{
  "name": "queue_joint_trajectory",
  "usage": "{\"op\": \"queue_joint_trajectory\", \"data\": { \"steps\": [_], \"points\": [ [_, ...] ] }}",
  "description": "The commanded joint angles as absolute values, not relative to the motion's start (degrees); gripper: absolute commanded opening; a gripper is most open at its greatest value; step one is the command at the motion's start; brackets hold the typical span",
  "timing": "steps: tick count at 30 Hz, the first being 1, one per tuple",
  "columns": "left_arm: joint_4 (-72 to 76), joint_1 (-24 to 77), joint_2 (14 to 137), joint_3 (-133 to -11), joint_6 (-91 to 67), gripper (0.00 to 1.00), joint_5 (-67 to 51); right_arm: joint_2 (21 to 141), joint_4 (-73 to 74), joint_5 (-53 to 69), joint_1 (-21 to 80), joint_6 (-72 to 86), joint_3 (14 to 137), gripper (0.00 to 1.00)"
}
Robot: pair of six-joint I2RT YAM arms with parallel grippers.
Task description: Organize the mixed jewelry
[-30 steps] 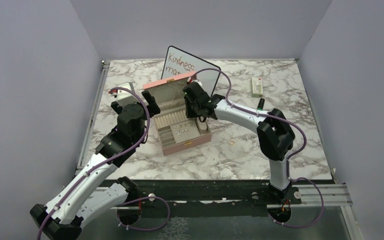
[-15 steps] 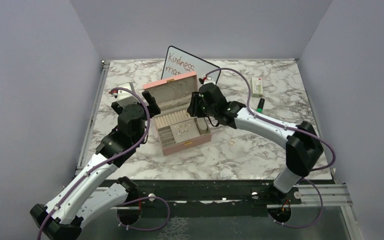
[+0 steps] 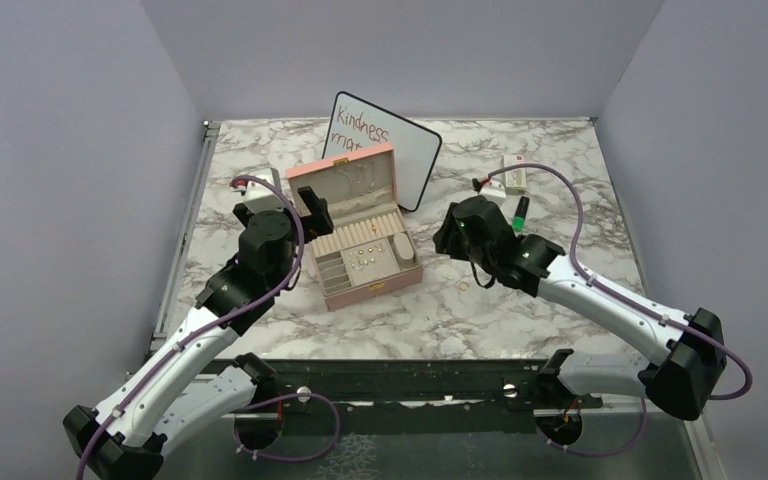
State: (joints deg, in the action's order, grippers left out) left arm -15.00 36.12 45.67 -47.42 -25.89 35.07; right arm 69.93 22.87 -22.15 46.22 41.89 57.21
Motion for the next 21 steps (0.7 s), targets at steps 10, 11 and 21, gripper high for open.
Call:
{"op": "queue_joint_trajectory", "data": {
  "steps": [10, 11, 21],
  "points": [
    [-6.8, 35.9, 46.6, -44.1, -26.9, 0.99, 18.8, 71.9, 29.2, -17.5, 36.7, 34.5, 45.5, 0.44],
    [-6.7, 35.9, 46.8, -44.0, -27.0, 0.99, 18.4, 72.9, 28.2, -15.6, 35.8, 33.3, 44.8, 0.41],
    [-7.5, 35.9, 46.9, -43.8, -27.8, 0.99, 19.3, 86.0, 25.4, -12.0, 35.0, 28.6, 45.7, 0.27]
  ]
}}
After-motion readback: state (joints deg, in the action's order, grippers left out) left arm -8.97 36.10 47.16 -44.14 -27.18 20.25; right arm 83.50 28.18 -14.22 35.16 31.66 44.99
